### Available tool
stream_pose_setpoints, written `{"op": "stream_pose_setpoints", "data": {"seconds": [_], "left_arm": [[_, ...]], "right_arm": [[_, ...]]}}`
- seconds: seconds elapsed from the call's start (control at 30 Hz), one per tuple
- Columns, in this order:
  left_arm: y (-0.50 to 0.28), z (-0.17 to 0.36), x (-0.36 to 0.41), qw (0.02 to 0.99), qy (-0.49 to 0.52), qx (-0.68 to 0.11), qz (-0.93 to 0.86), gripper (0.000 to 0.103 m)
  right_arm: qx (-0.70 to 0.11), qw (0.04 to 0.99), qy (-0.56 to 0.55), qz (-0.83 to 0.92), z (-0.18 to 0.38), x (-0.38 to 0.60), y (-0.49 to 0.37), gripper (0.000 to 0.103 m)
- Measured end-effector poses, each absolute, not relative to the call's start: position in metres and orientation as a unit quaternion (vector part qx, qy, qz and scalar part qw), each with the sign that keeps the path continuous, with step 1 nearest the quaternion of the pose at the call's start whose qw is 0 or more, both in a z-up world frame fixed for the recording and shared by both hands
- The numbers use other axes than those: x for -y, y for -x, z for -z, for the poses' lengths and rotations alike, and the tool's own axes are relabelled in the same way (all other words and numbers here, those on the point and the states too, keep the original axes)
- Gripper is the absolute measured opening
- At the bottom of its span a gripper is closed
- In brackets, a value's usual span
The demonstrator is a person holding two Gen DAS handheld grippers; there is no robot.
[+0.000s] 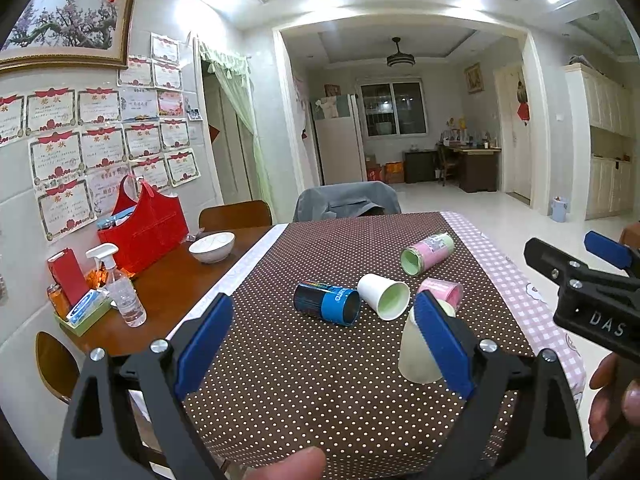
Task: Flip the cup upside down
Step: 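Open the right gripper and pull it back from the cup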
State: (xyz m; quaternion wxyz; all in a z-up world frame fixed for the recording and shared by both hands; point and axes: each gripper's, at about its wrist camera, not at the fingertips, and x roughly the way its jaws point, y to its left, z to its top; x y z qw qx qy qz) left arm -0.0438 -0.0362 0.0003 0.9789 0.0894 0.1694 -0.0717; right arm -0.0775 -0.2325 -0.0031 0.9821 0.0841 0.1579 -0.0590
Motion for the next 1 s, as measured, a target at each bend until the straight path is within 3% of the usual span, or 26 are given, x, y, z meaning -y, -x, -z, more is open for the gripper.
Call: {"op": "stream_pose_setpoints", "data": {"seconds": [1.0], "left_arm": [[0.0396, 0.0024, 0.0349, 0.978, -0.086, -0.178, 0.069, 0.090]], "right_arm": [[-0.174, 0.980, -0.086, 0.052, 0.0119, 0.2356, 0.0699, 0.097]]}}
